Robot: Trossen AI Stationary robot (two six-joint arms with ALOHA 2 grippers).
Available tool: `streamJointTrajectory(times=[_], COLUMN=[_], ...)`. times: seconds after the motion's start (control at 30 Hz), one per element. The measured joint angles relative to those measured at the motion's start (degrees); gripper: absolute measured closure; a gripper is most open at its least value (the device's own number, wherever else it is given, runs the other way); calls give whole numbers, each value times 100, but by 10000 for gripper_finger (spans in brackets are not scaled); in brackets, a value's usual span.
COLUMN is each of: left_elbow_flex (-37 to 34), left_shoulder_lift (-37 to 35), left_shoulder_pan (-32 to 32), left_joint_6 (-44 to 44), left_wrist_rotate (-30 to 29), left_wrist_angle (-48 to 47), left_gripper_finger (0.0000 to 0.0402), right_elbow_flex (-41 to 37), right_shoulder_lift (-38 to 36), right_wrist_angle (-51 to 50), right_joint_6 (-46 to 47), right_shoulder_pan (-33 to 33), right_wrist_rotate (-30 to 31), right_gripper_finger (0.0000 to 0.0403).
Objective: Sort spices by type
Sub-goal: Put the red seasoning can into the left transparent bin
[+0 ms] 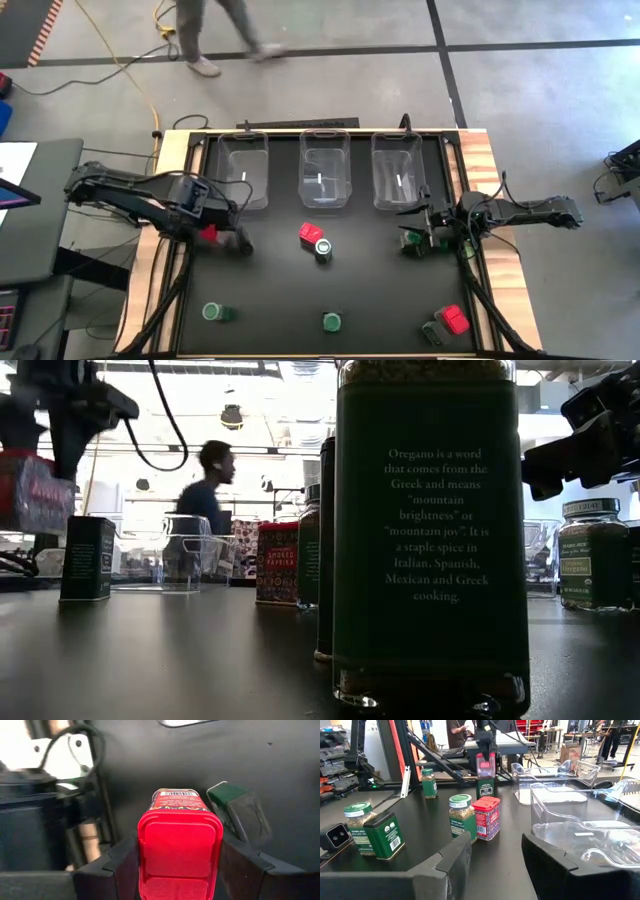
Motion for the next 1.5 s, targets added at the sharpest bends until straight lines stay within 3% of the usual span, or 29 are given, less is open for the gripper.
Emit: streamJointTrajectory(times=[0.27, 0.53, 0.63, 0.77, 0.97, 1.17, 1.33, 1.5], left_elbow_flex=[1024, 1797, 2070, 2264, 2297, 2295, 2295, 2265], left_shoulder_lift=[-178, -407, -391, -258, 409, 1410, 2244, 2964], left_shoulder_pan=[136, 1176, 1795, 2773, 4201, 5132, 5469, 5727], left_joint_6=[563, 1968, 2986, 4990, 7911, 10513, 11981, 12695], left_wrist_rotate=[-322, -1164, -1415, -1325, -385, -122, -42, 107], left_wrist_angle=[-363, -395, -287, 426, 1293, 1269, 1675, 1734], left_gripper_finger=[184, 184, 184, 184, 184, 184, 184, 184], right_elbow_flex=[0, -1, -1, -1, -1, -1, -1, -1], right_shoulder_lift=[0, 2, 2, 0, 1, 0, 0, 1], right_wrist_angle=[1, 22, 24, 28, 31, 33, 33, 34], right_joint_6=[-2, -1, -2, 0, -1, -2, 0, 0], right_shoulder_pan=[-1, -1, -1, 1, 0, -1, 0, -1], right_wrist_rotate=[-1, -1, -1, -2, -1, 0, -1, -2], right_gripper_finger=[196, 196, 196, 196, 196, 196, 196, 196])
